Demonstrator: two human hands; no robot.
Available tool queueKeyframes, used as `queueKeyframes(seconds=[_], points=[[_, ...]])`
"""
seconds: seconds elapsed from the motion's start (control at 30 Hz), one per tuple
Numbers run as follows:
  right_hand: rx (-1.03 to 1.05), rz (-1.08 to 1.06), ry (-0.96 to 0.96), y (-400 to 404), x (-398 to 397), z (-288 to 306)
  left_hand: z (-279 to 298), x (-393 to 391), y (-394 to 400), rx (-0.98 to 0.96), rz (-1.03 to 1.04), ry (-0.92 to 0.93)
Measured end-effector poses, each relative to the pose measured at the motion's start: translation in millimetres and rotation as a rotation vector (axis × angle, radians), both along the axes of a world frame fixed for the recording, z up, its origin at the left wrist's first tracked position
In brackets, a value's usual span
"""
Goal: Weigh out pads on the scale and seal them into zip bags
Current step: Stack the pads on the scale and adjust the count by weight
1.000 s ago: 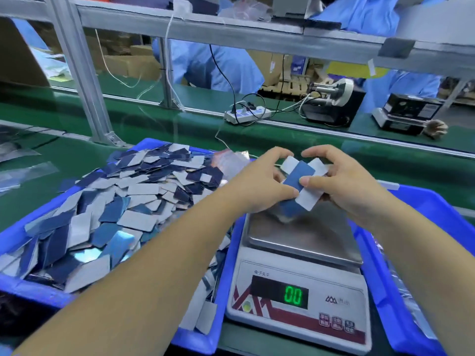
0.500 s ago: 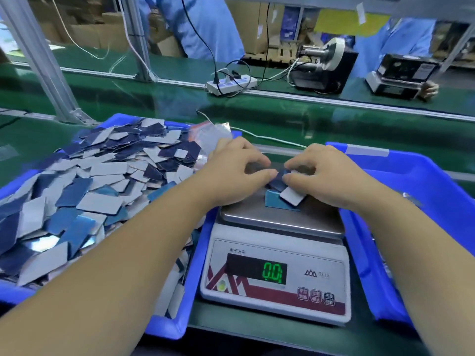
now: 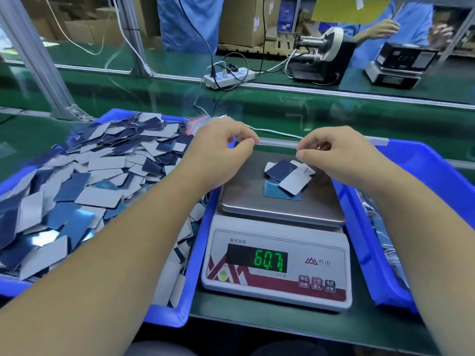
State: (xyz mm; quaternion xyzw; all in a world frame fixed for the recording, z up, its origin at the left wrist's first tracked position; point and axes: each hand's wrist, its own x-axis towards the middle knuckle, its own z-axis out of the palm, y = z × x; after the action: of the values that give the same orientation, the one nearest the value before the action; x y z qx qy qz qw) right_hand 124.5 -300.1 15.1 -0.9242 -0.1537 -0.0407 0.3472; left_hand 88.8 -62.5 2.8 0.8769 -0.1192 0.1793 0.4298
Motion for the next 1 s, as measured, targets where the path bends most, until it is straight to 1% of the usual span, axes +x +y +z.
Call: queueKeyframes(seconds=[0.3, 0.43, 0.57, 0.73, 0.9, 1.0], points=[[-0.006, 0.064, 0.033, 1, 0, -4, 1, -2, 1, 0.031, -0.042, 0.093], [-0.083, 0.109, -0.018, 5, -1, -6, -3, -3, -4, 0.122, -0.089, 0.134], [-0.044, 0.109, -0.027, 5, -1, -6, -5, -5, -16, 0.251, -0.082, 0.161], [-0.083, 0.101, -0.015, 5, -2, -4, -3, -6, -22, 0.303, -0.08, 0.17], [-0.093, 0.094, -0.023, 6, -4, -5, -3, -4, -20, 0.288, -0.082, 0.123], [-0.089, 0.108, -0.026, 7, -5, -4, -3, -5, -18, 0.249, -0.087, 0.132]])
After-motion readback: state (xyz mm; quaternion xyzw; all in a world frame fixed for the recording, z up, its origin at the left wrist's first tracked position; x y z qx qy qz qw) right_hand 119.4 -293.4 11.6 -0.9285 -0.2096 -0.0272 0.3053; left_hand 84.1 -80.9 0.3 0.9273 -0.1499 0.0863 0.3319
